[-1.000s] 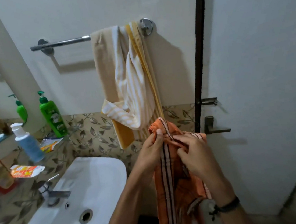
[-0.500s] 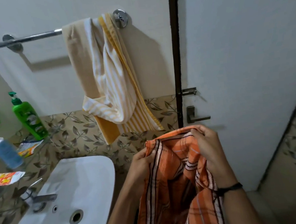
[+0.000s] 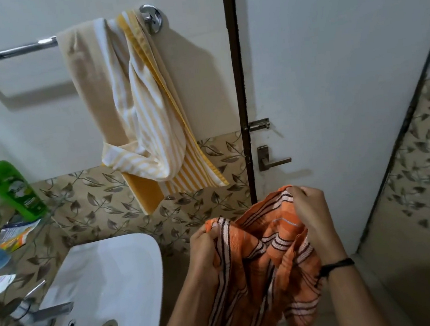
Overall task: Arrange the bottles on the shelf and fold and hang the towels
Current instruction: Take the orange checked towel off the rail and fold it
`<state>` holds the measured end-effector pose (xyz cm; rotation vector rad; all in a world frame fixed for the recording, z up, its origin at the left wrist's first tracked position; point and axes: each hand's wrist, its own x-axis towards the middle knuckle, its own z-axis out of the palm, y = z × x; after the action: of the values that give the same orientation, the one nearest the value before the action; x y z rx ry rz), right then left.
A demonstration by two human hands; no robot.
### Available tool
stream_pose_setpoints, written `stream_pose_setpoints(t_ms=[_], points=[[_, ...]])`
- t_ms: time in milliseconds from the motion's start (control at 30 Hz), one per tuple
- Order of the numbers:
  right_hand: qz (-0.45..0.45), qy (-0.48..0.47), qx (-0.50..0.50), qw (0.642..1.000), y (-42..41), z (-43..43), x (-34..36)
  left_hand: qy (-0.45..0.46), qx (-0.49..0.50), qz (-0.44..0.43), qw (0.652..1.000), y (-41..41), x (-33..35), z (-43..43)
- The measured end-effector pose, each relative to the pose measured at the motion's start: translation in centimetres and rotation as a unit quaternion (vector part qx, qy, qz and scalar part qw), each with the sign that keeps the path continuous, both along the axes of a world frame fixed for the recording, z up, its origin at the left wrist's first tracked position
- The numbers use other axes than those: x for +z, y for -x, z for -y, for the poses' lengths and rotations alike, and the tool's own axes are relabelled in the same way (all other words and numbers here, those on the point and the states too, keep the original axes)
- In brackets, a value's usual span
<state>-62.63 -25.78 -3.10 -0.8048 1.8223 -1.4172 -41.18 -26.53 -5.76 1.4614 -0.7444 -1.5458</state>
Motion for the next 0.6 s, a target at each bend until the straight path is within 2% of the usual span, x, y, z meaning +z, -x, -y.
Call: stream_pose_setpoints(t_ms=[100, 200, 333, 433, 533, 600], points=[[0.008, 0.026, -0.049, 0.998, 0.6, -0.3, 0.2, -0.020, 0.000, -0.047, 0.999, -0.7, -1.1, 0.0], [0.024, 0.058, -0.107, 0.992, 1.5, -0.7, -0.4, -0.066, 0.015, -0.135, 0.988, -1.7, -2.8, -0.1], [0.059, 0.041, -0.075, 0.995, 1.4, -1.0, -1.0, -0.119, -0.042, -0.218, 0.968, -1.8, -4.5, -0.2], [0.029, 0.028, -0.005, 0.999, 0.2, -0.9, -1.0, -0.115, -0.050, -0.168, 0.978, -0.4, -5.1, -0.5], [-0.032, 0.040, 0.045, 0.998, -0.7, -0.8, -1.4, -0.052, -0.035, -0.066, 0.996, 0.7, -6.1, -0.3], [-0.056, 0.036, 0.073, 0.995, -1.0, -0.7, -1.6, 0.007, -0.098, 0.009, 0.995, 1.2, -5.8, -0.5]])
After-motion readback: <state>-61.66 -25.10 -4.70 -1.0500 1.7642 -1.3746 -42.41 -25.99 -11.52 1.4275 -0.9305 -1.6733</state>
